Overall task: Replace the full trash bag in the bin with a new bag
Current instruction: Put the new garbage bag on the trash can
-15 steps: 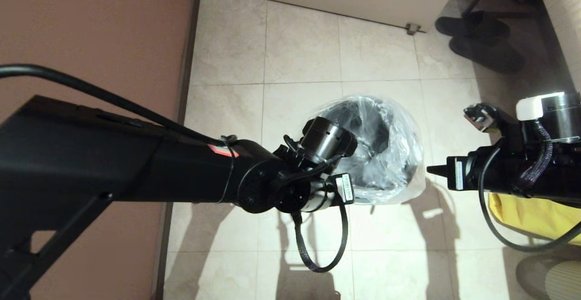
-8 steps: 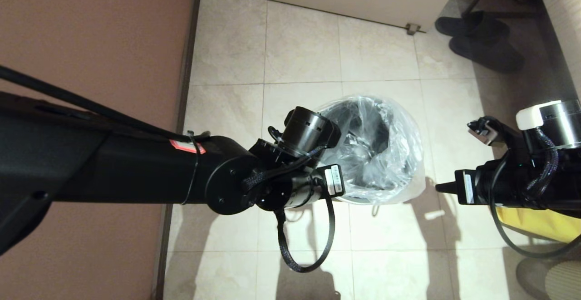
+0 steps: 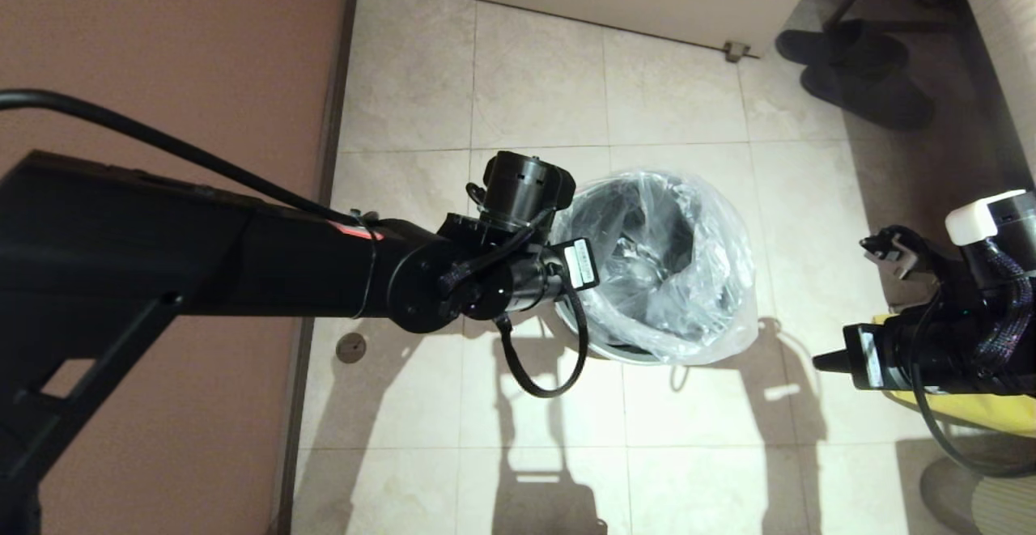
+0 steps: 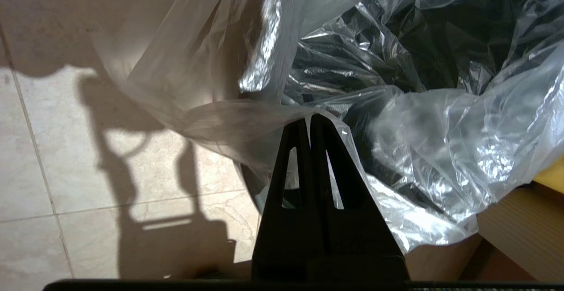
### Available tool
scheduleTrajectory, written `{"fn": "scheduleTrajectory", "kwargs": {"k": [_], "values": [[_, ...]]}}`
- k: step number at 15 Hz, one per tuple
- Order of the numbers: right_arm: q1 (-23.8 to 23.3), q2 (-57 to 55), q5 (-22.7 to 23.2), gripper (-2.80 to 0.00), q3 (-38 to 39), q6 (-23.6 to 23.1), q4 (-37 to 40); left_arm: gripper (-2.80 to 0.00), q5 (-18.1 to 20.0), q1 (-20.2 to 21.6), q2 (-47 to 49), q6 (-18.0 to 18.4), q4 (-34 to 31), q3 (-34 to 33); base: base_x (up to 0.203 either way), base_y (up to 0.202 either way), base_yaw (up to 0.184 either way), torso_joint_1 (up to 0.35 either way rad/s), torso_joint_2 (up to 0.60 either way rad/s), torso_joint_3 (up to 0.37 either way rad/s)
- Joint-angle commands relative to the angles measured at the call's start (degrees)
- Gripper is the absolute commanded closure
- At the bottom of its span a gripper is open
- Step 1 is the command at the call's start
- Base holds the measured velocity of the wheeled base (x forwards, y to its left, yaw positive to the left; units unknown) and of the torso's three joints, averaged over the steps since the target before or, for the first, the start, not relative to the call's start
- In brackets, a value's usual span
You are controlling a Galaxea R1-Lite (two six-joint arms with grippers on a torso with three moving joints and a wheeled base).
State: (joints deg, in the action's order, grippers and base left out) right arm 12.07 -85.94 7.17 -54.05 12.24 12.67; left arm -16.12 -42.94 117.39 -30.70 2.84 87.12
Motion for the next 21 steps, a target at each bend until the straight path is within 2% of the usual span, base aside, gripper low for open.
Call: {"fn": "scheduleTrajectory", "kwargs": {"k": [1, 7, 11, 13, 16, 18, 21], "values": [[0.1, 0.5, 0.0, 0.00, 0.1, 0.1, 0.1, 0.00, 0.0, -0.1, 1.8, 0.0, -0.1, 2.3, 0.000, 0.000, 0.000, 0.000, 0.00, 0.000], [-0.2, 0.1, 0.0, 0.00, 1.1, 0.2, -0.1, 0.00, 0.1, -4.2, 0.3, -0.1, -5.0, 9.2, 0.000, 0.000, 0.000, 0.000, 0.00, 0.000], [-0.1, 0.0, 0.0, 0.00, 1.0, 0.2, -0.4, 0.00, -0.1, -2.8, 7.4, 0.2, -8.0, 14.7, 0.000, 0.000, 0.000, 0.000, 0.00, 0.000], [-0.1, -0.2, 0.0, 0.00, 1.0, 0.2, -0.4, 0.00, 0.0, -2.2, 9.4, 1.4, -8.6, 15.1, 0.000, 0.000, 0.000, 0.000, 0.00, 0.000], [-0.1, -0.5, 0.0, 0.00, 1.0, 0.2, -0.4, 0.00, 1.1, -2.2, 10.3, 3.3, -15.9, 17.0, 0.000, 0.000, 0.000, 0.000, 0.00, 0.000], [-0.2, -0.3, 0.0, 0.00, 1.1, 0.1, -0.4, 0.00, 3.5, -2.0, 10.2, 3.2, -19.5, 19.7, 0.000, 0.000, 0.000, 0.000, 0.00, 0.000], [-0.3, 0.2, -0.1, 0.00, 1.1, 0.1, -0.2, 0.00, 4.3, -2.0, 9.0, 3.1, -24.7, 23.1, 0.000, 0.000, 0.000, 0.000, 0.00, 0.000]]}}
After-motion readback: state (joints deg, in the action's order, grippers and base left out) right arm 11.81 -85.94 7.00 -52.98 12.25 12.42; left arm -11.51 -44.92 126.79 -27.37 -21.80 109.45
